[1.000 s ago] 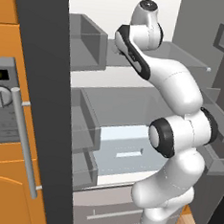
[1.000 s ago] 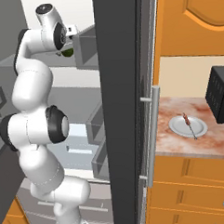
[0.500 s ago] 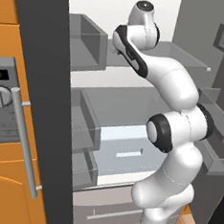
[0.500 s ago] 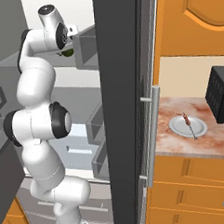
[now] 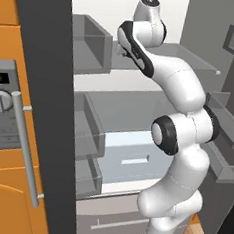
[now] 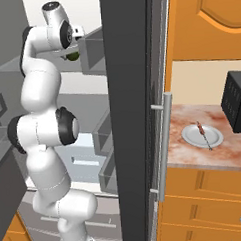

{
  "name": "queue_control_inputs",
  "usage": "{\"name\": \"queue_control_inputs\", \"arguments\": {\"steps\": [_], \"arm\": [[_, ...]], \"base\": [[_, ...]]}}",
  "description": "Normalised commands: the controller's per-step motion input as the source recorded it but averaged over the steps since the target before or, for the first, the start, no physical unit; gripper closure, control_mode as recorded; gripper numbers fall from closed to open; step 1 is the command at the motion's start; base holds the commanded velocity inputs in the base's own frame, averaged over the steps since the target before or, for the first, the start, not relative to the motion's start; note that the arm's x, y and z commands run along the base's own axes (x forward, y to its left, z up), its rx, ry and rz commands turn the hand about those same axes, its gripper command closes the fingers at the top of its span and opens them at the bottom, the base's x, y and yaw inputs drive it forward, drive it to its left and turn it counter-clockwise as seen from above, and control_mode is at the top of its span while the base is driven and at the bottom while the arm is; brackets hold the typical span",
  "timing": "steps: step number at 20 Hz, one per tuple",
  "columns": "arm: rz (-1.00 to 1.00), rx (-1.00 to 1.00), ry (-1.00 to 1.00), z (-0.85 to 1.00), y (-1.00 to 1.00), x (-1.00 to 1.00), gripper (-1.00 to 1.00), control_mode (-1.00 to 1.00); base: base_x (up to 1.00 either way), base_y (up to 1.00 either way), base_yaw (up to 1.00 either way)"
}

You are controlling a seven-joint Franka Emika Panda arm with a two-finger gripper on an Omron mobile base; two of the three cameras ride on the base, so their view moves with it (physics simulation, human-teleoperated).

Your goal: Place the cold items (lime and carrot) from the fridge in one tupperware on the dining counter. Place the warm items (hot dog and kebab skewer) in the stove area in another tupperware.

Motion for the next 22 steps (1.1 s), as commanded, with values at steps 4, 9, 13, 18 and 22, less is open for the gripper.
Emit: {"name": "queue_control_inputs", "arguments": {"steps": [4,9,13,18,22], "arm": [[0.0,0.0,-0.22,-0.24,0.0,-0.48,1.0,-1.0],[0.0,0.0,-0.57,-0.45,0.0,-0.63,1.0,-1.0],[0.0,0.1,-0.5,-0.21,0.0,-0.65,1.0,-1.0],[0.0,0.18,-0.18,0.34,0.0,-0.86,1.0,-1.0],[0.0,0.18,0.0,0.44,0.0,-0.86,1.0,-1.0]], "base": [[0.0,0.0,0.0],[0.0,0.0,0.0],[0.0,0.0,0.0],[0.0,0.0,0.0],[0.0,0.0,0.0]]}}
